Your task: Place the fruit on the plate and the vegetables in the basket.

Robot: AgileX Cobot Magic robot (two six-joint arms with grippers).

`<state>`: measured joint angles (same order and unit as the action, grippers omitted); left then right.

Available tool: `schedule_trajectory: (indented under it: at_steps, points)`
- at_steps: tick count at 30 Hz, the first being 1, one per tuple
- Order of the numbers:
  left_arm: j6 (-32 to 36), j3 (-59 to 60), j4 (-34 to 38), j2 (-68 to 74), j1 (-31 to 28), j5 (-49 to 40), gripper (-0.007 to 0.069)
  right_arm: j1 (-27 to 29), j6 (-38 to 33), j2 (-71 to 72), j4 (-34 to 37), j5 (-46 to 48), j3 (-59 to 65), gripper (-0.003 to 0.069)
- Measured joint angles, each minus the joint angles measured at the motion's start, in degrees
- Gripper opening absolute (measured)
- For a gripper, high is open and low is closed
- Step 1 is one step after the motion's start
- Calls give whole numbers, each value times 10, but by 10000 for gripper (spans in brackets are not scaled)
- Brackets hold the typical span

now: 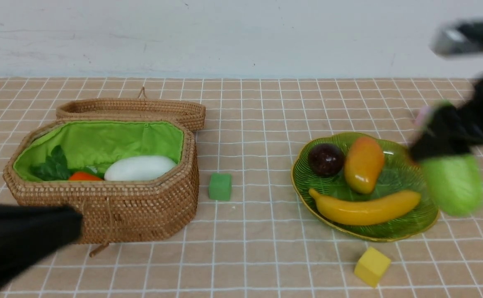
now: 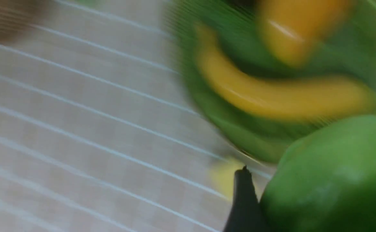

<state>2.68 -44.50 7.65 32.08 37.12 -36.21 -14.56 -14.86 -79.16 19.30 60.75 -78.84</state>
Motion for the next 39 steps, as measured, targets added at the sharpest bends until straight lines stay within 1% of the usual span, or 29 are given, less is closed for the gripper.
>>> schedule_trajectory:
  at_steps: [1, 2, 4, 5, 6, 7, 8, 9, 12, 14, 15, 16, 17, 19, 20, 22, 24, 26, 28, 29, 30, 31, 32, 33, 34, 35, 36, 37, 39]
  points:
    - [-42, 0, -51, 0, 0, -4, 26, -24, -7, -10, 16, -1, -24, 449]
    - [-128, 0, -122, 0, 0, -17, 26, -71, -22, -38, 44, -6, -73, 449]
    - [-219, 0, -215, 0, 0, -51, 26, -115, -41, -80, 67, -19, -129, 449]
    - [-281, 0, -261, 0, 0, -76, 26, -156, -60, -121, 88, -35, -176, 449]
    - [-289, 0, -267, 0, 0, -80, 26, -156, -63, -128, 88, -35, -182, 449]
    - [-335, 0, -312, 0, 0, -112, 26, -186, -84, -176, 105, -57, -230, 449]
    - [-360, 0, -330, 0, 0, -132, 26, -208, -104, -213, 114, -74, -274, 449]
    - [-363, 0, -333, 0, 0, -132, 26, -215, -108, -228, 117, -80, -282, 449]
    - [-380, 0, -353, 0, 0, -160, 26, -256, -162, -371, 133, -130, -426, 449]
    - [-382, 0, -353, 0, 0, -162, 26, -270, -173, -448, 135, -145, -509, 449]
    - [-382, 0, -352, 0, 0, -162, 26, -271, -174, -448, 135, -145, -517, 449]
    - [-382, 0, -351, 0, 0, -162, 26, -275, -176, -483, 133, -147, -550, 456]
    - [-382, 0, -349, 0, 0, -164, 26, -280, -177, -534, 126, -148, -612, 500]
    - [-381, 0, -348, 0, 0, -164, 26, -281, -176, -580, 113, -144, -674, 600]
    - [-380, 0, -348, 0, 0, -164, 26, -281, -172, -591, 105, -138, -691, 631]
    - [-373, 0, -346, 0, 0, -164, 26, -277, -137, -599, 92, -103, -719, 669]
    - [-361, 0, -336, -1, 0, -161, 26, -272, -89, -585, 71, -51, -729, 663]
    - [-343, 0, -316, -7, 0, -149, 26, -268, -43, -559, 43, 7, -733, 629]
    - [-312, 4, -281, -26, 0, -117, 26, -264, 9, -521, 0, 72, -735, 559]
    - [-296, 9, -262, -40, 0, -94, 26, -264, 29, -499, -26, 93, -735, 506]
    - [-278, 20, -240, -60, 0, -62, 26, -261, 48, -467, -58, 106, -731, 418]
    - [-276, 22, -236, -64, 0, -56, 26, -260, 51, -467, -63, 107, -731, 418]
    - [-264, 41, -213, -91, 0, -17, 26, -258, 70, -431, -93, 110, -717, 302]
    - [-255, 65, -195, -119, 0, 16, 26, -257, 85, -393, -119, 111, -691, 215]
    - [-252, 81, -186, -136, 0, 33, 26, -257, 98, -362, -134, 112, -663, 146]
    - [-251, 102, -174, -156, 0, 53, 26, -257, 112, -336, -143, 112, -635, 95]
    - [-250, 107, -172, -161, 0, 57, 26, -257, 114, -322, -146, 112, -618, 72]
    - [-249, 140, -156, -190, 0, 84, 26, -257, 133, -270, -159, 112, -552, 14]
    - [-248, 194, -132, -233, 0, 132, 26, -257, 159, -189, -169, 112, -426, -8]
